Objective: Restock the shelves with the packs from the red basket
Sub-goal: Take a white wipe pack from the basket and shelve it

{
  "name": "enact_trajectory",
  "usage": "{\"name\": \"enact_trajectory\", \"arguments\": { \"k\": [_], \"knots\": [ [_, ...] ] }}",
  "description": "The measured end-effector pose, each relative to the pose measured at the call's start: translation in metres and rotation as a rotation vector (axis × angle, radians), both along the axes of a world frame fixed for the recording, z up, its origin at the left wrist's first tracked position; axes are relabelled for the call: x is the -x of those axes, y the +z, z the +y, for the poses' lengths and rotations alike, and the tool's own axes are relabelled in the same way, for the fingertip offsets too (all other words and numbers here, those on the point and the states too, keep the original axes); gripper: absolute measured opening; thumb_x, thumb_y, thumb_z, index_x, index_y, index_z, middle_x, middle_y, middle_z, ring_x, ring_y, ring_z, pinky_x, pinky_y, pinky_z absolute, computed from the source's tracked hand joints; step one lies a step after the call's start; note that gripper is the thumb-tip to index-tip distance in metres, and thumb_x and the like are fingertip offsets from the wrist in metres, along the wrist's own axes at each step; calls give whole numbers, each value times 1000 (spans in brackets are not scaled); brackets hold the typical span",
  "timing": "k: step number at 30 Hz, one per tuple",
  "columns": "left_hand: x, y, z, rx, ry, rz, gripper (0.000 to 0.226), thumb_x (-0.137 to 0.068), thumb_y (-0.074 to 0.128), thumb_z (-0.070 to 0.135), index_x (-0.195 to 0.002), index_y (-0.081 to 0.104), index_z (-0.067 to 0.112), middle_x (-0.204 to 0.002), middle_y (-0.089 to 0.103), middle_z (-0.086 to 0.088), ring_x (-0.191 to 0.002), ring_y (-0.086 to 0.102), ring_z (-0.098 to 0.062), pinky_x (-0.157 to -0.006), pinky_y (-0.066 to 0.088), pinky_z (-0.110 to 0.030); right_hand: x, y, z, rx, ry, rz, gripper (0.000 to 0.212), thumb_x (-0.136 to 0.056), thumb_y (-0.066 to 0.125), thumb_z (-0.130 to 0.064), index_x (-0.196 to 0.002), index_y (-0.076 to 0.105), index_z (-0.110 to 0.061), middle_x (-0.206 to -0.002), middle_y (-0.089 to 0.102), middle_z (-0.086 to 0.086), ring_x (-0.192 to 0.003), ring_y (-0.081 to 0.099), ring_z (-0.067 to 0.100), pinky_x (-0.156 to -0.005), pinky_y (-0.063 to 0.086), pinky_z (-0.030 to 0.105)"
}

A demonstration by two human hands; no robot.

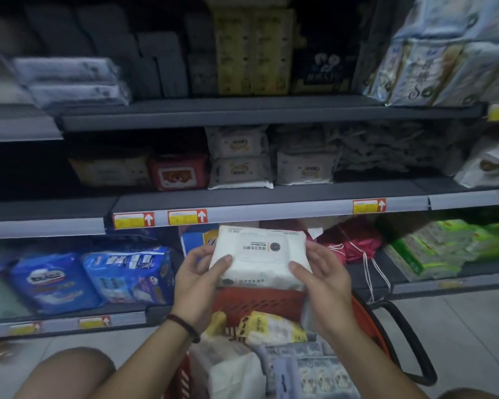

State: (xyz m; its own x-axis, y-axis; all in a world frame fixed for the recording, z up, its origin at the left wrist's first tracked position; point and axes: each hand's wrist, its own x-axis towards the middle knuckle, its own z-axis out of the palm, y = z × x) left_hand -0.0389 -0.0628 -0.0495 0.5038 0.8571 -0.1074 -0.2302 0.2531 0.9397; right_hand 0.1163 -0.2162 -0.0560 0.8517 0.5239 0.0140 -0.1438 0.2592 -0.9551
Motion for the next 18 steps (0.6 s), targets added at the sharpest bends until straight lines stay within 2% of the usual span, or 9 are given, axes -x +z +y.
{"name": "enact_trajectory", "arguments": {
  "k": [3,5,7,8,10,12,14,16,18],
  "knots": [
    [9,12,10,-8,75,-54,24,-88,79,6,-102,63,18,-118,75,-18,-89,70,-36,-82,54,-53,4,15,4,14,155,-183,79,-78,82,15,-144,56,-20,-141,70,-4,-130,66,12,-102,59,36],
    [16,22,12,-68,132,-65,26,-79,87,16,-93,66,23,-116,73,-19,-96,69,-39,-86,54,-62,8,19,6,21,213,-236,101,-70,90,3,-156,44,-25,-152,61,-10,-136,61,7,-105,57,35],
    [24,29,15,-82,134,-94,26,-80,85,11,-93,65,21,-113,73,-17,-99,71,-38,-82,57,-56,11,24,9,62,192,-280,115,-58,96,-14,-158,42,-32,-160,51,-12,-136,57,-2,-107,55,32],
    [28,32,18,-73,121,-115,25,-85,81,4,-96,63,18,-112,74,-15,-96,73,-35,-79,58,-51,10,26,12,92,177,-304,116,-53,101,-19,-154,47,-36,-160,50,-11,-134,58,-3,-106,56,33],
    [40,43,22,-46,123,-137,20,-91,72,-1,-101,62,13,-106,75,-15,-84,74,-32,-73,58,-46,9,29,18,137,203,-377,113,-50,108,-21,-148,55,-38,-155,57,-5,-132,63,7,-102,60,36],
    [53,56,30,-22,121,-160,17,-93,70,2,-103,63,13,-99,75,-13,-74,72,-29,-62,59,-41,10,40,28,171,263,-443,119,-51,106,-18,-153,49,-38,-149,62,-8,-134,62,12,-101,58,31],
    [70,74,38,-21,107,-168,18,-94,70,6,-109,64,12,-94,77,-8,-72,74,-24,-52,58,-35,19,62,42,214,332,-511,126,-49,106,-22,-157,43,-41,-147,61,-15,-135,60,7,-107,53,32],
    [91,94,51,-90,95,-175,34,-87,79,15,-118,63,11,-93,78,-8,-73,73,-22,-56,58,-35,31,92,60,201,363,-544,118,-45,107,-28,-147,51,-45,-141,66,-12,-131,63,13,-107,55,42],
    [115,118,65,-211,88,-136,61,-69,93,20,-122,63,13,-103,77,-10,-82,72,-24,-64,60,-38,48,123,80,160,360,-540,105,-41,105,-31,-134,60,-44,-133,71,-9,-124,67,18,-102,59,51]
  ]
}}
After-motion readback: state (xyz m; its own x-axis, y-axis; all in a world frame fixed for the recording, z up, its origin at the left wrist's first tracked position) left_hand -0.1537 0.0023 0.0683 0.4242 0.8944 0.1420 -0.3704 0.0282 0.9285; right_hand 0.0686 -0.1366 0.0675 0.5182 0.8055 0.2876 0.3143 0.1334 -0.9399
